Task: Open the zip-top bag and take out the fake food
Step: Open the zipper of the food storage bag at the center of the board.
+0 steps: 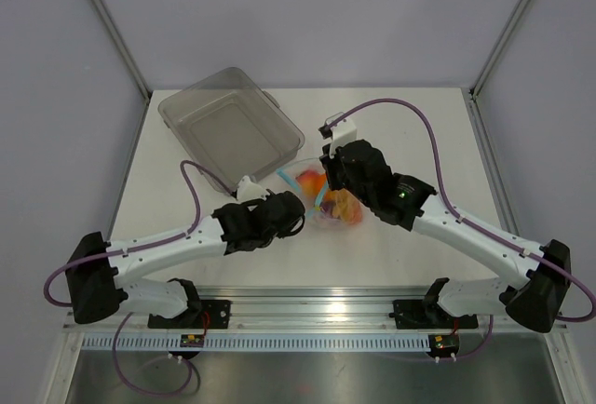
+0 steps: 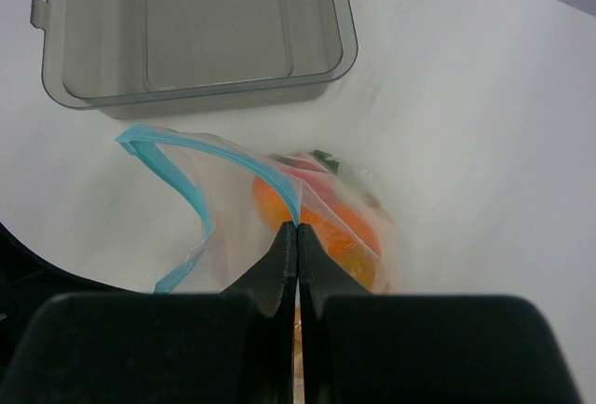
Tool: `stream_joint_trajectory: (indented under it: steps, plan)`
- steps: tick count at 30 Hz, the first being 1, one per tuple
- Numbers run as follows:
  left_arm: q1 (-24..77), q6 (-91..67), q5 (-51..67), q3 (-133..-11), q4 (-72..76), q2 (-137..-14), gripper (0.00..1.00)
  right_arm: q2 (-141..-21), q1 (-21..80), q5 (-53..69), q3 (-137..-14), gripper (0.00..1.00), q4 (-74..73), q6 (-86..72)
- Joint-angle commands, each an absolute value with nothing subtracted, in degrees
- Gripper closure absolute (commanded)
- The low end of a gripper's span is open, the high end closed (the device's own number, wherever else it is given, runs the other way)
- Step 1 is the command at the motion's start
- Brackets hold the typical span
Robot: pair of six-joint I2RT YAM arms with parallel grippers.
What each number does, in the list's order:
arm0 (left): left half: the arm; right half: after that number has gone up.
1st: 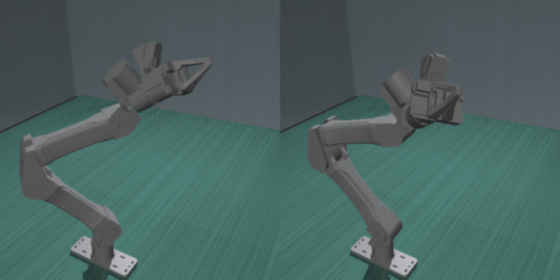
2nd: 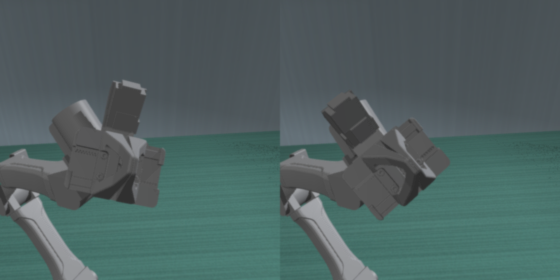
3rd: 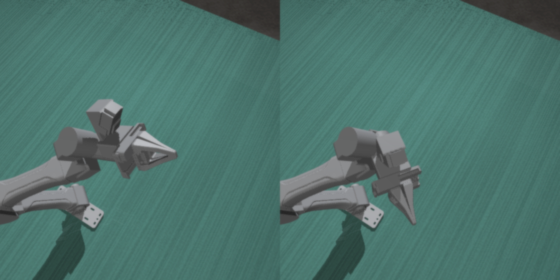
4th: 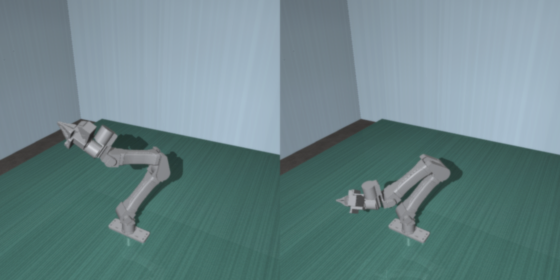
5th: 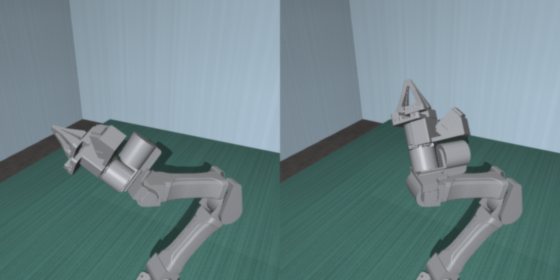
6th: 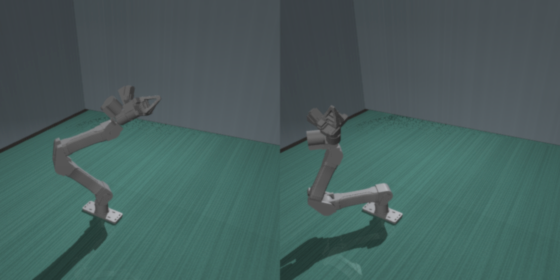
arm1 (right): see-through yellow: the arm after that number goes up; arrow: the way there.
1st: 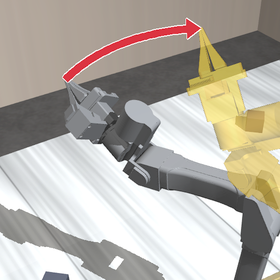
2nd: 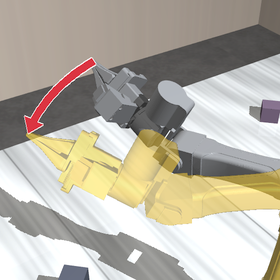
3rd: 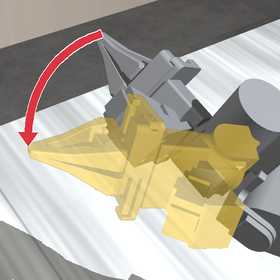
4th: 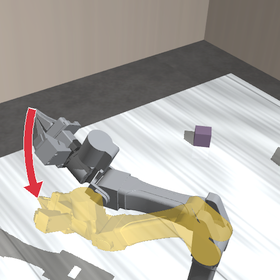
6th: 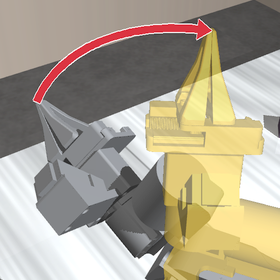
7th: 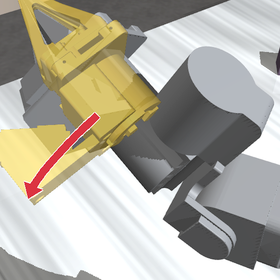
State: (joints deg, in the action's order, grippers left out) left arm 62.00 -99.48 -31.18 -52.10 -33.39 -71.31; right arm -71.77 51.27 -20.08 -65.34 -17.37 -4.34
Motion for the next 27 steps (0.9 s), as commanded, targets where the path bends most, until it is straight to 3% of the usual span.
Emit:
stream_joint_trajectory:
  steps: [1,7,11,14,16,18,19,22,27]
  plan:
    - [63.19,-102.04,-36.21,-57.30,-44.11,-74.35,1.00,-72.07,50.98,-21.18,-66.18,1.00,-14.77,-3.52]
    - [67.31,-106.95,-42.27,-67.14,-58.08,-80.50,1.00,-72.16,50.98,-21.00,-66.09,1.00,-14.85,-3.69]
    - [68.99,-112.58,-45.43,-70.22,-65.12,-81.39,0.94,-72.33,51.06,-20.74,-66.09,1.00,-14.85,-3.69]
    - [69.43,-113.02,-45.62,-69.26,-65.22,-79.64,0.84,-72.60,50.98,-20.65,-66.27,1.00,-14.85,-3.87]
    - [69.78,-113.46,-45.79,-68.30,-64.78,-78.49,0.74,-72.60,50.98,-20.57,-66.09,1.00,-14.68,-3.87]
    - [70.13,-113.64,-46.93,-66.54,-63.55,-76.30,0.57,-72.60,50.98,-20.57,-66.09,1.00,-14.68,-3.95]
    - [70.31,-113.64,-47.11,-66.10,-63.11,-75.59,0.31,-72.51,50.98,-20.39,-66.18,1.00,-14.68,-3.87]
    - [70.31,-113.64,-48.07,-64.16,-61.79,-73.13,0.02,-72.42,50.98,-20.30,-66.18,1.00,-14.76,-3.87]
    - [70.31,-111.97,-51.41,-62.67,-60.29,-69.53,0.01,-72.42,50.98,-20.13,-66.09,1.00,-14.68,-3.87]
